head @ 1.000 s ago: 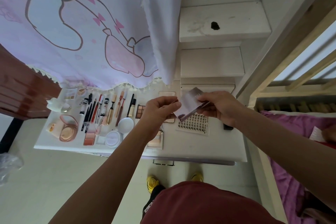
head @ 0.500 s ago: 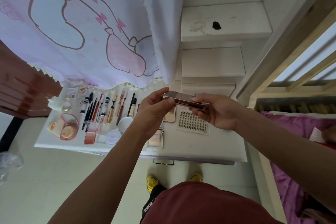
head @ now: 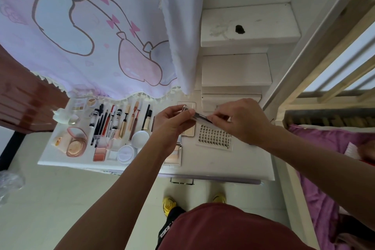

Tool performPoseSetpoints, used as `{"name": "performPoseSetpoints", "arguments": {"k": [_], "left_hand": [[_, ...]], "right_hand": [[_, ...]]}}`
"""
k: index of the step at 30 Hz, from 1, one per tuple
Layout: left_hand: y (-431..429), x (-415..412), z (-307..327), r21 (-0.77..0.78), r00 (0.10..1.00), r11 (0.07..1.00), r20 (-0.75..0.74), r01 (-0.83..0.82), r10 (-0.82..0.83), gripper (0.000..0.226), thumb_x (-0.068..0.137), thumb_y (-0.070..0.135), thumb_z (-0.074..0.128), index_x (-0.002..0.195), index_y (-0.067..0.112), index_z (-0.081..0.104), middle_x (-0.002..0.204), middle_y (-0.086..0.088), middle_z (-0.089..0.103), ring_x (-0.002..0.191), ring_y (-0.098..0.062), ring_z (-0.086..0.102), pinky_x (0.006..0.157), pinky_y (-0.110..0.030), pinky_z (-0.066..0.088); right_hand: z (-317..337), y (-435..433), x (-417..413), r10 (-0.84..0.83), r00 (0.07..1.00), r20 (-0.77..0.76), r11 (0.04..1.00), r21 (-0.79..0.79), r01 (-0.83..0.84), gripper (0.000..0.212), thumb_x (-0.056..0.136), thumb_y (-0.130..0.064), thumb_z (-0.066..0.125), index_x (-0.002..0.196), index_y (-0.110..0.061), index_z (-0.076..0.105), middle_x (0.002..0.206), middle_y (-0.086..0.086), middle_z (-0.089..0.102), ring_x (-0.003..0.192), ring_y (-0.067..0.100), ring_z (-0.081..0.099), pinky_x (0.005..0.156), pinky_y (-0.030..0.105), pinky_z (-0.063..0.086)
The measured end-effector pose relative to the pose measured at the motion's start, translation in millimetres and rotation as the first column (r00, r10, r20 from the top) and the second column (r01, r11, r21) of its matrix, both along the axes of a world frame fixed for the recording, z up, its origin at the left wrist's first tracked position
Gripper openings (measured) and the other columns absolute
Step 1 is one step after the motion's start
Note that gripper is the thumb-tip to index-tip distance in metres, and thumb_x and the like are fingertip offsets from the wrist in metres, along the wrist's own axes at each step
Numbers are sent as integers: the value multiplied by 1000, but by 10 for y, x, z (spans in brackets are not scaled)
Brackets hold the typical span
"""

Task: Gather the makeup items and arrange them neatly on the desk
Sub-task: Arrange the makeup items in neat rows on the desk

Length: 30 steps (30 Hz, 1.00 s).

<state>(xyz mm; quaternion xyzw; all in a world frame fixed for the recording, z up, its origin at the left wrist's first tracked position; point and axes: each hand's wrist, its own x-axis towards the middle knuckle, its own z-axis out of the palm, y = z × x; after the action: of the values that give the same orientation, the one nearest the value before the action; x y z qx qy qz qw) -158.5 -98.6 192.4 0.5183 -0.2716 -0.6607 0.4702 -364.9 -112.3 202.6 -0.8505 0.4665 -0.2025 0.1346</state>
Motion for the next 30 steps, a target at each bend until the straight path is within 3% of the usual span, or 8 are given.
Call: {"name": "performPoseSetpoints", "arguments": {"k": [4,9,17,21,23,30], "left_hand": [[24,-31,-21,27,998,999,52,-23,21,43,77,2,74,116,-9,58,102,-24,64,88,-32,69,87,-41,57],[21,-90,16,7,997,1000,82,-8,8,55,63,12,81,111,-4,61,101,-25,60,87,-31,69,85,-37,58],[-41,-94,39,-20,995,1000,101,11,-9,60,56,19,83,109,-1,63,108,-31,59,89,-32,70,83,-37,57],[-41,-131,7,-1,993,1000,120,11,-10,61,54,21,84,107,1,64,106,-29,60,91,-33,70,84,-38,57],[-50,-139,2,2,992,1000,124,2,-3,60,55,20,85,108,0,64,104,-26,59,91,-35,69,86,-40,57],[-90,-132,2,11,993,1000,113,-16,15,38,75,4,77,110,-3,64,98,-22,63,82,-27,71,82,-36,59]], "right_hand": [[70,-66,-23,77,997,-20,995,-61,-78,46,89,-53,43,83,-23,76,63,-8,68,51,14,58,52,34,50],[139,-96,-17,114,992,-51,993,-9,-114,48,86,-52,38,88,-24,77,66,-8,70,54,14,61,55,34,52],[108,-127,-38,128,989,-68,987,107,-120,52,89,-52,32,91,-21,74,68,-6,69,55,11,60,56,29,50],[112,-118,-58,142,977,-157,984,133,-122,36,96,-42,42,99,-23,72,72,-6,68,59,11,60,59,31,51],[121,-117,-46,132,970,-203,983,150,-102,32,99,-37,42,103,-23,70,73,-5,66,60,13,57,61,33,49],[72,-101,-6,125,960,-251,989,109,-100,41,101,-37,34,88,-14,66,67,0,59,56,19,52,60,39,48]]}}
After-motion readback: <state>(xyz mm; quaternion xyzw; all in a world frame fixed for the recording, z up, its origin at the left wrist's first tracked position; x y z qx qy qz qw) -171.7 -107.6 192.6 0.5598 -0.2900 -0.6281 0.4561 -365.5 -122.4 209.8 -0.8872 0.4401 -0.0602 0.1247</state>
